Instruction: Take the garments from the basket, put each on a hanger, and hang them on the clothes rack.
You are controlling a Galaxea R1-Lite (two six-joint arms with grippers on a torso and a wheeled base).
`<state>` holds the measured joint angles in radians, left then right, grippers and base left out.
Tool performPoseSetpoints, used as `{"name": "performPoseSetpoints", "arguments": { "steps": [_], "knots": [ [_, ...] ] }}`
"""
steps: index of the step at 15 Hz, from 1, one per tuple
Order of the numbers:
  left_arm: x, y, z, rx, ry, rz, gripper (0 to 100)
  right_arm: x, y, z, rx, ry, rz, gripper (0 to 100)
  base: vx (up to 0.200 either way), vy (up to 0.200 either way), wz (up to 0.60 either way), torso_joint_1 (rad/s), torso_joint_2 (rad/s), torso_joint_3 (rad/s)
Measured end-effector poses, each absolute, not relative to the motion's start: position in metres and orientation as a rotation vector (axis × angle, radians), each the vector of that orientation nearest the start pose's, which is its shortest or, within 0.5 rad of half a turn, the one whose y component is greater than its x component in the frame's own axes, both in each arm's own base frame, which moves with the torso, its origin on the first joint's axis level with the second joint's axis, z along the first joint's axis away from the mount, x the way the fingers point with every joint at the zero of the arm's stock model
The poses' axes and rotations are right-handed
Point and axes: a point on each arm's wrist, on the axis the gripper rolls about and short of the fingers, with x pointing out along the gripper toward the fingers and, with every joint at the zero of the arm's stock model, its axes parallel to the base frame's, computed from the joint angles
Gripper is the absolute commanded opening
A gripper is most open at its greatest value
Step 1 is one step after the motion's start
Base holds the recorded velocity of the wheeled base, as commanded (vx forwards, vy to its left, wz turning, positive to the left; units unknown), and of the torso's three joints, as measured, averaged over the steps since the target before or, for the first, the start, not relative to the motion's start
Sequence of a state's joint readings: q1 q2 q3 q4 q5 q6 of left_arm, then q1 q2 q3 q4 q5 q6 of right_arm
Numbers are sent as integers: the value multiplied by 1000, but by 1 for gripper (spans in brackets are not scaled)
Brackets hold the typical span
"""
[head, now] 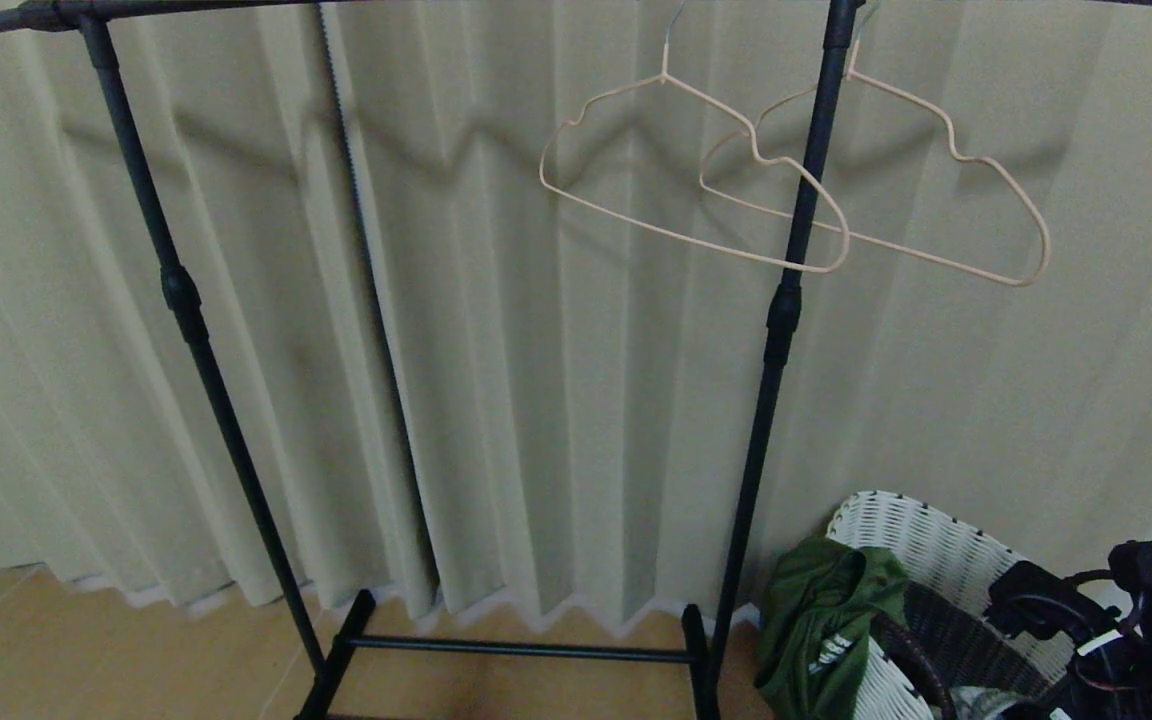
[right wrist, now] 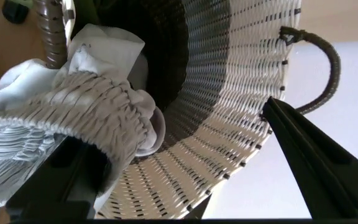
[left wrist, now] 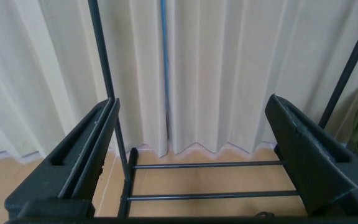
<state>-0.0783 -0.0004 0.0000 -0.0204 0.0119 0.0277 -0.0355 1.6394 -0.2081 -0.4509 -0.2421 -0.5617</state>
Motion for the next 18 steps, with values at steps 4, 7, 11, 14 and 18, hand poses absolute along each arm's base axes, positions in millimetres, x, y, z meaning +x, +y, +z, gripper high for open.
{"name": "performPoseSetpoints", "arguments": {
  "steps": [4,7,11,14,18],
  "knots": [
    [-23,2,78,21,-22,-66,100,166,-10,56,-575,960,73,100,0,0,0,0,0,0],
    [-23,2,78,19,-22,-67,100,149,-8,64,-529,888,91,100,0,0,0,0,0,0],
    [-23,2,78,22,-22,-67,100,133,-8,75,-502,796,61,100,0,0,0,0,0,0],
    [-23,2,78,21,-22,-67,100,140,-9,68,-547,830,58,100,0,0,0,0,0,0],
    [-23,2,78,22,-22,-67,100,146,-10,61,-564,875,73,100,0,0,0,0,0,0]
  ]
}}
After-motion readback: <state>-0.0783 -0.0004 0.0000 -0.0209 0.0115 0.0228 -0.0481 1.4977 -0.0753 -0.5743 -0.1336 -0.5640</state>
